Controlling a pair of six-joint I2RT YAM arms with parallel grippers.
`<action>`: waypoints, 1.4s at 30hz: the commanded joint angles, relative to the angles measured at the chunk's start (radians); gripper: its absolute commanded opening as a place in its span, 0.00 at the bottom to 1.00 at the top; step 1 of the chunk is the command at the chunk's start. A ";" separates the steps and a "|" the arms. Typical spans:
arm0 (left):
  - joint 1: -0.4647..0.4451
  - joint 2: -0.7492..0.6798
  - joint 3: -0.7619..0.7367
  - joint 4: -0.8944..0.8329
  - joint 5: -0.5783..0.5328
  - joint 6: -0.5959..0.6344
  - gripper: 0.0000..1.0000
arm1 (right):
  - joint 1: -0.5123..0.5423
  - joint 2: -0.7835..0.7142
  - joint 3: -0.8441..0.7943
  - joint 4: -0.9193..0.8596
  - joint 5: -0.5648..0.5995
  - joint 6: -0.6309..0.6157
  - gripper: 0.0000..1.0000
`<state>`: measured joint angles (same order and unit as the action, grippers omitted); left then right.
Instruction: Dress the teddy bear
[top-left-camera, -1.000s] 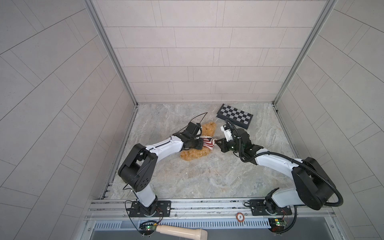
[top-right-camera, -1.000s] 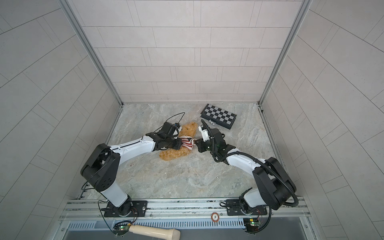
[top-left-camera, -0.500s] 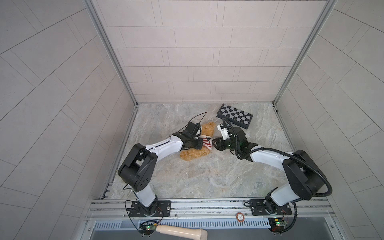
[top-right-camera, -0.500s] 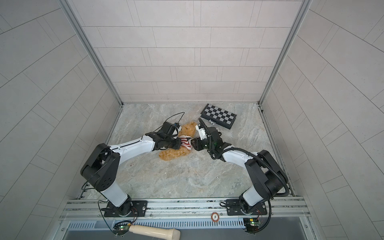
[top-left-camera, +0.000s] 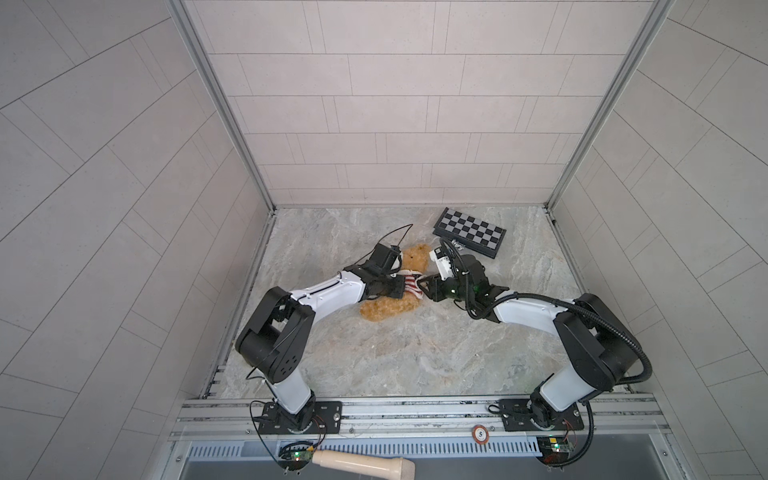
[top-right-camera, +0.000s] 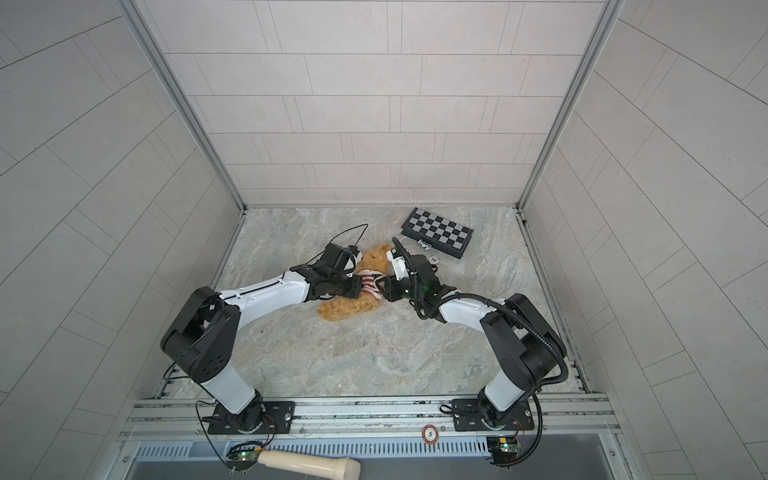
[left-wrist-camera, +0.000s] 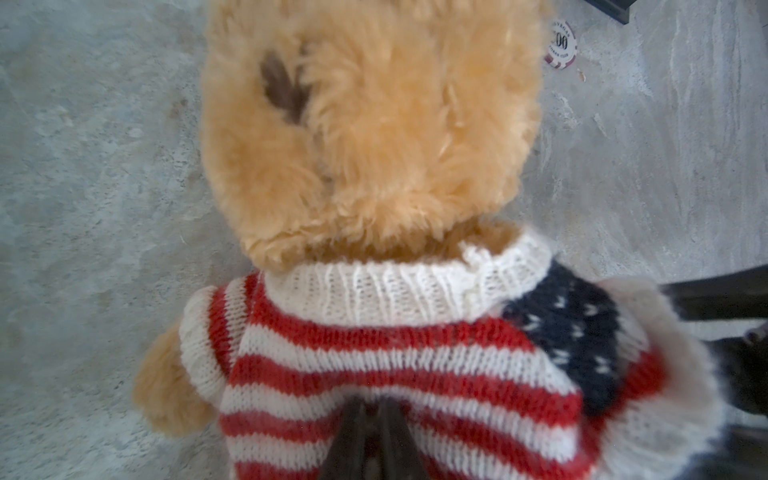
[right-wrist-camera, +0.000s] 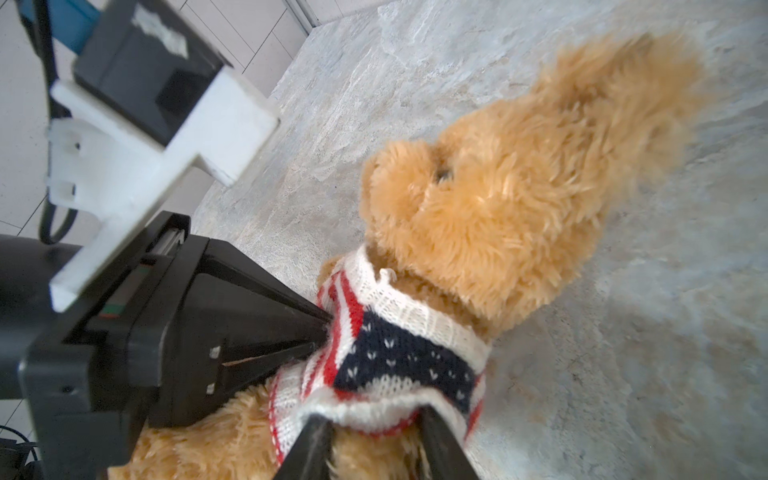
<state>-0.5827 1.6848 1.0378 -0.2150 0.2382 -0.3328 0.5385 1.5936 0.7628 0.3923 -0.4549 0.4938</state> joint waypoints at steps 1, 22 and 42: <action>0.003 0.014 -0.025 -0.027 -0.001 0.003 0.13 | 0.003 0.000 0.012 -0.013 0.043 -0.009 0.26; -0.162 -0.337 -0.225 0.244 0.120 0.071 0.59 | 0.033 -0.144 -0.035 0.109 -0.006 0.181 0.00; -0.144 -0.231 -0.244 0.358 -0.032 -0.074 0.47 | 0.078 -0.212 -0.081 0.124 0.095 0.241 0.00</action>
<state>-0.7330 1.4197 0.7803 0.1307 0.2234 -0.3946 0.6090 1.4059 0.6880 0.4427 -0.3622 0.6922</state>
